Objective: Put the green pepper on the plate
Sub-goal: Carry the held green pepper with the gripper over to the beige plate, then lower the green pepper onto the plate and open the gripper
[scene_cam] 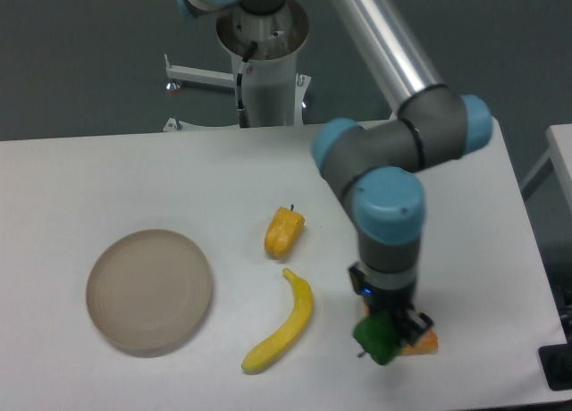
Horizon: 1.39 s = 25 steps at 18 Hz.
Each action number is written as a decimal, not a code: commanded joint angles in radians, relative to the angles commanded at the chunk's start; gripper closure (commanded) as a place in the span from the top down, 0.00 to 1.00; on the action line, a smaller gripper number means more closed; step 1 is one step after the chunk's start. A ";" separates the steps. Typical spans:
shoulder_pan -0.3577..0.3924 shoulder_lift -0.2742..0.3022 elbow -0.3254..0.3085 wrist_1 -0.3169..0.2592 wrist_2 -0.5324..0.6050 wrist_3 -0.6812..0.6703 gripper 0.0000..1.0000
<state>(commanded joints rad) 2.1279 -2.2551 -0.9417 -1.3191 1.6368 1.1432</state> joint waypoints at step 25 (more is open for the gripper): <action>-0.329 0.100 -0.391 0.225 -0.167 -0.611 0.55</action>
<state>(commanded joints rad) 1.7994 -2.1552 -1.3330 -1.0938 1.4696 0.5322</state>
